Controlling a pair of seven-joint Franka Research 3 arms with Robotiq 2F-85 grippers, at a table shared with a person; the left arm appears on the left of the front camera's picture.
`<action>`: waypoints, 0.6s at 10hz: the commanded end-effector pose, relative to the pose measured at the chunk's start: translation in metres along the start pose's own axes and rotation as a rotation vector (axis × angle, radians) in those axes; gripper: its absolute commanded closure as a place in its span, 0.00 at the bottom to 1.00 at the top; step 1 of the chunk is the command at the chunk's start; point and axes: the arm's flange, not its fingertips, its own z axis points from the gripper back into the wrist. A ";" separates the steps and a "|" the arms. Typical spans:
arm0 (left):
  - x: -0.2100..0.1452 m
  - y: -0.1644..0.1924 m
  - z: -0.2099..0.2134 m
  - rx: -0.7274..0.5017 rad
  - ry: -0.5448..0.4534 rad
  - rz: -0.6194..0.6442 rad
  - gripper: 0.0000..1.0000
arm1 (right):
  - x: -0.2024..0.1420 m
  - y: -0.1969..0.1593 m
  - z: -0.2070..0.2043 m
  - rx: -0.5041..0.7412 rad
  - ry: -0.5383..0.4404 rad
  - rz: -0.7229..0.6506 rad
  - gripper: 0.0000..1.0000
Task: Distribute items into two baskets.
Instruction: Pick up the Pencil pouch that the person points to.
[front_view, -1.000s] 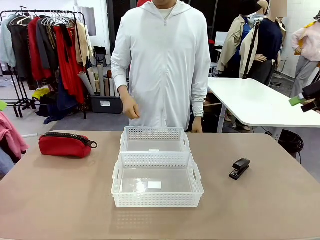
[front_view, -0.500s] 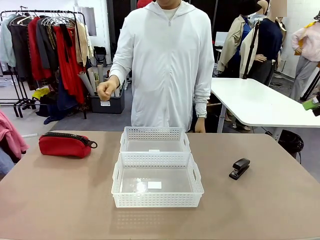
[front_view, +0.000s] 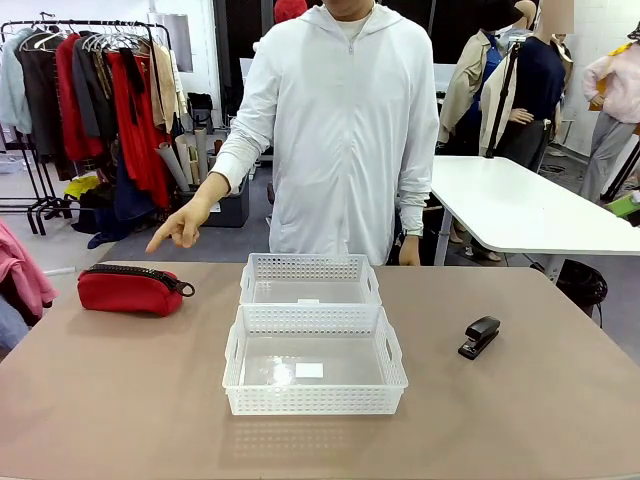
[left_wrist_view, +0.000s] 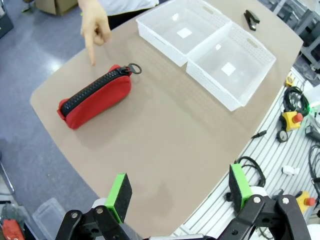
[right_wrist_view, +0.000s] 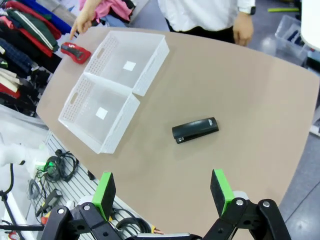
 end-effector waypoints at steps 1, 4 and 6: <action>-0.003 -0.003 0.002 -0.007 -0.012 -0.041 0.00 | -0.004 0.001 0.000 0.020 -0.015 0.054 0.00; -0.002 -0.004 0.003 -0.009 -0.027 -0.059 0.00 | -0.002 0.002 0.002 0.024 -0.033 0.058 0.00; -0.002 -0.003 0.004 -0.008 -0.031 -0.061 0.00 | -0.001 0.002 0.002 0.029 -0.037 0.056 0.00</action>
